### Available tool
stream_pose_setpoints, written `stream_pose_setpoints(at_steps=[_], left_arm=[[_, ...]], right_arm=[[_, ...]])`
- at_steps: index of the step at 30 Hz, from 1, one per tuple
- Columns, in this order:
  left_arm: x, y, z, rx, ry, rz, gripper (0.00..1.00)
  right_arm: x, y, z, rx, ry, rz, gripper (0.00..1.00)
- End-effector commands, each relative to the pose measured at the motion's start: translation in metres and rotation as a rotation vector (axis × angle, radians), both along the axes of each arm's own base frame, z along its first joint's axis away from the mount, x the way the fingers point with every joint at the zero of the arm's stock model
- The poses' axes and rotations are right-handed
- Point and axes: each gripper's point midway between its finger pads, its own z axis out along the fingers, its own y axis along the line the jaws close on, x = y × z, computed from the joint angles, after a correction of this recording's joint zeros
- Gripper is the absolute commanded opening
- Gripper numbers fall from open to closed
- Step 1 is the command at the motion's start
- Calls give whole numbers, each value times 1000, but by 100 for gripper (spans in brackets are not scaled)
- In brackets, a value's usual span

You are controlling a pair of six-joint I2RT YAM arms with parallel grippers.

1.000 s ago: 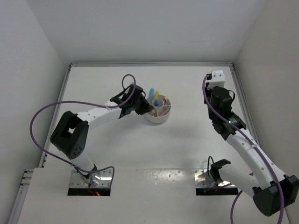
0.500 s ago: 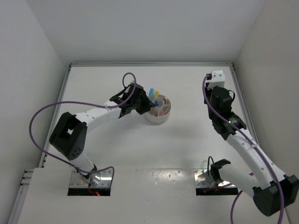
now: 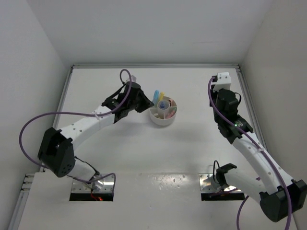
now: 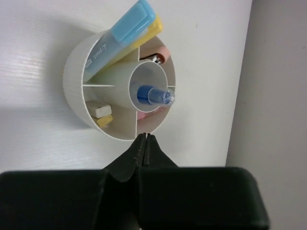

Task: Sort the stationery into containers
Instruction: Place the stationery in the storage box, then reset both arms

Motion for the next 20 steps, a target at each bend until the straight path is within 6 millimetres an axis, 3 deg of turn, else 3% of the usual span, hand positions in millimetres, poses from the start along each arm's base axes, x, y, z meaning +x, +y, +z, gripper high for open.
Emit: stream_pose_setpoints(at_steps=[1, 3, 4, 5, 8, 9, 10, 11, 12, 13, 14, 17, 20], left_arm=[[0, 16, 46, 47, -167, -23, 0], [4, 29, 70, 168, -327, -73, 0], [7, 45, 74, 248, -378, -37, 0], [5, 56, 97, 291, -469, -36, 0], [5, 104, 102, 669, -621, -70, 0], [4, 115, 98, 748, -629, -73, 10], [1, 129, 85, 822, -600, -65, 41], [0, 153, 83, 884, -555, 48, 99], [-4, 167, 84, 885, -541, 118, 100], [-10, 175, 69, 884, -501, 148, 100], [-13, 177, 66, 872, -503, 137, 100], [-20, 182, 85, 790, -554, 166, 100], [-26, 183, 84, 769, -576, 166, 100]], right_arm=[[4, 0, 12, 16, -52, -7, 13], [4, 1, 8, 2, -41, 6, 13], [4, 2, 8, -5, -39, 18, 13], [4, 8, 5, -16, -25, 58, 13], [2, 23, -9, -25, 44, 157, 27], [2, 29, -6, -19, 49, 188, 35], [2, 34, -15, -20, 79, 215, 59], [2, 45, -20, -1, 103, 271, 73], [1, 48, -28, -2, 136, 292, 82], [1, 54, -28, 21, 146, 312, 92], [5, 57, -29, 45, 155, 304, 93], [9, 54, -30, 40, 150, 281, 95], [9, 45, -34, 30, 126, 233, 95]])
